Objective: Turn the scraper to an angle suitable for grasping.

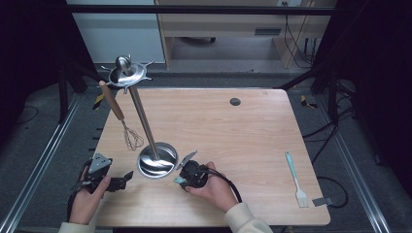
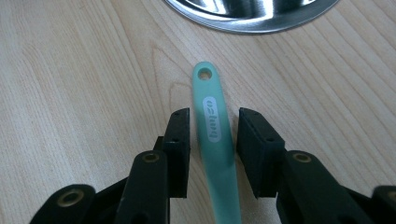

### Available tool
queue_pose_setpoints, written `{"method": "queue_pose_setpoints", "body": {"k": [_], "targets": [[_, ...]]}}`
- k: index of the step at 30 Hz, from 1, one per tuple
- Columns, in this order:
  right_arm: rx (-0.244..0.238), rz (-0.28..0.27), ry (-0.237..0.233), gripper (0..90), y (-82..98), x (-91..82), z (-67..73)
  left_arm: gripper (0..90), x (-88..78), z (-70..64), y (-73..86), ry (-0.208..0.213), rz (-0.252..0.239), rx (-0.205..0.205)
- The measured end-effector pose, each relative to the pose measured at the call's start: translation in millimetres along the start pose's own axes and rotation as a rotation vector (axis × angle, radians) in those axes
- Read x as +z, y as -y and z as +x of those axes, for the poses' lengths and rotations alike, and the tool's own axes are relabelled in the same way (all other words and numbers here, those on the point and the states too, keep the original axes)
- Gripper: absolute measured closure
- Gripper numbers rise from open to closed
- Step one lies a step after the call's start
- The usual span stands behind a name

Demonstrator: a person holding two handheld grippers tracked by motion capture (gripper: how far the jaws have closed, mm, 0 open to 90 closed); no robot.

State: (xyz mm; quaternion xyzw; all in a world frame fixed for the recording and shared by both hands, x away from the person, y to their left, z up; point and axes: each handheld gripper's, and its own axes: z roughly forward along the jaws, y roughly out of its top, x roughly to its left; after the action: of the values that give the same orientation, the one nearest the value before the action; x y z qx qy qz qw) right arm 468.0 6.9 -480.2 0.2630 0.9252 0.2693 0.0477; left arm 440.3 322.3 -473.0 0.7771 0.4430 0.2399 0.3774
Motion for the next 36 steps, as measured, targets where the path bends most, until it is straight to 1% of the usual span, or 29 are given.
{"method": "queue_pose_setpoints", "body": {"k": [6, 8, 10, 16, 22, 24, 28, 36], "targets": [[-0.009, 0.011, 0.004, 69.4, -1.2, 0.1, 1.0, 3.9, 0.1, -0.4, -0.2, 0.002, 0.000, 0.001], [-0.021, 0.018, 0.011, 70.7, -1.7, 0.0, 0.6, 3.9, 0.0, -0.4, -0.2, 0.002, 0.000, 0.001], [-0.018, 0.021, 0.015, 71.7, -2.3, 0.2, 0.8, 3.8, -0.1, -0.3, -0.2, 0.003, 0.000, 0.002], [-0.020, 0.028, 0.016, 72.2, -3.0, 0.2, 1.2, 3.9, 0.4, -0.6, -0.4, 0.006, 0.004, 0.006], [-0.041, 0.025, 0.025, 73.0, -2.7, 0.3, 1.7, 3.9, 0.6, -1.0, -0.2, 0.007, 0.008, 0.005], [-0.039, 0.026, 0.025, 73.3, -2.9, 0.4, 2.5, 3.9, 0.6, -1.0, -0.2, 0.007, 0.008, 0.005], [-0.056, 0.035, 0.030, 74.2, -3.6, 0.2, 3.9, 3.9, 0.8, -1.2, -0.2, 0.006, 0.008, 0.006], [-0.053, 0.041, 0.028, 74.7, -4.2, 0.0, 4.0, 3.9, 0.4, -0.8, -0.3, 0.007, 0.010, 0.007]]}}
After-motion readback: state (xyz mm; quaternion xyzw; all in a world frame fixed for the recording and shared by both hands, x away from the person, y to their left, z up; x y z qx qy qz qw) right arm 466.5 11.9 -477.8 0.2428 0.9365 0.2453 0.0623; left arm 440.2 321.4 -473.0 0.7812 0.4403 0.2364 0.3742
